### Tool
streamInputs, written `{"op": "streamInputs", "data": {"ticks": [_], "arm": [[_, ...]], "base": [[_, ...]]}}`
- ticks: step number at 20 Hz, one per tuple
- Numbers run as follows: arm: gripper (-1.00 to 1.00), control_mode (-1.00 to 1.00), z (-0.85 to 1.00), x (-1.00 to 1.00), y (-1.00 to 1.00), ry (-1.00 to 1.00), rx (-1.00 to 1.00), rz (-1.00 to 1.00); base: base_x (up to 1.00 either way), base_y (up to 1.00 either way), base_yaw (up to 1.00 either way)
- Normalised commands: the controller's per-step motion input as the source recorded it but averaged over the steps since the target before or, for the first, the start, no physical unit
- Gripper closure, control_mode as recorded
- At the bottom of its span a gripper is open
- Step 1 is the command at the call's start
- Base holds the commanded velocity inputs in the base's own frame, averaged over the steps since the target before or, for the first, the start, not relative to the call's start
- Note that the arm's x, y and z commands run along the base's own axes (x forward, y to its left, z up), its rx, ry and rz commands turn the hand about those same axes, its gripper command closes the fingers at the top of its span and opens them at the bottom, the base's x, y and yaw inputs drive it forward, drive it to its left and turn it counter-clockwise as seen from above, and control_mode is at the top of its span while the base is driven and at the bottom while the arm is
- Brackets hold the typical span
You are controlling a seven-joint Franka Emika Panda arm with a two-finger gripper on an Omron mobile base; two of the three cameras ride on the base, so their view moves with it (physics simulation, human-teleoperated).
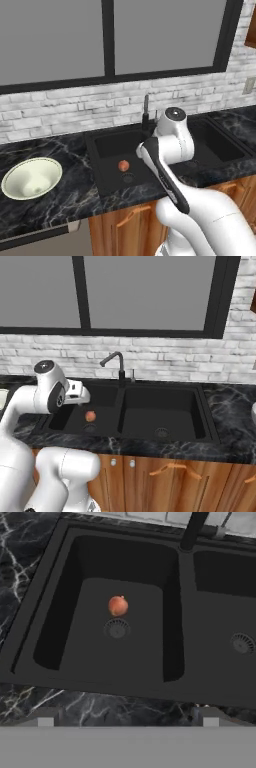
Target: Pick the limes from the cabinet and place them in one bowl. Pick the onion from the sink and place it in the other bowl.
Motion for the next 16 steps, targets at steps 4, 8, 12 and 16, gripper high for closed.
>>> {"op": "streamInputs", "data": {"ticks": [4,8,12,16], "arm": [[-1.00,-1.00,-0.41,0.50,0.22,0.00,-0.07,0.17],[-1.00,-1.00,-0.40,0.51,0.23,-0.01,-0.06,0.07],[-1.00,-1.00,-0.46,0.54,0.08,0.02,0.00,0.01],[-1.00,-1.00,-0.43,0.57,0.02,-0.02,0.00,-0.01]], "base": [[0.00,0.00,0.00],[0.00,0.00,0.00],[0.00,0.00,0.00],[0.00,0.00,0.00]]}}
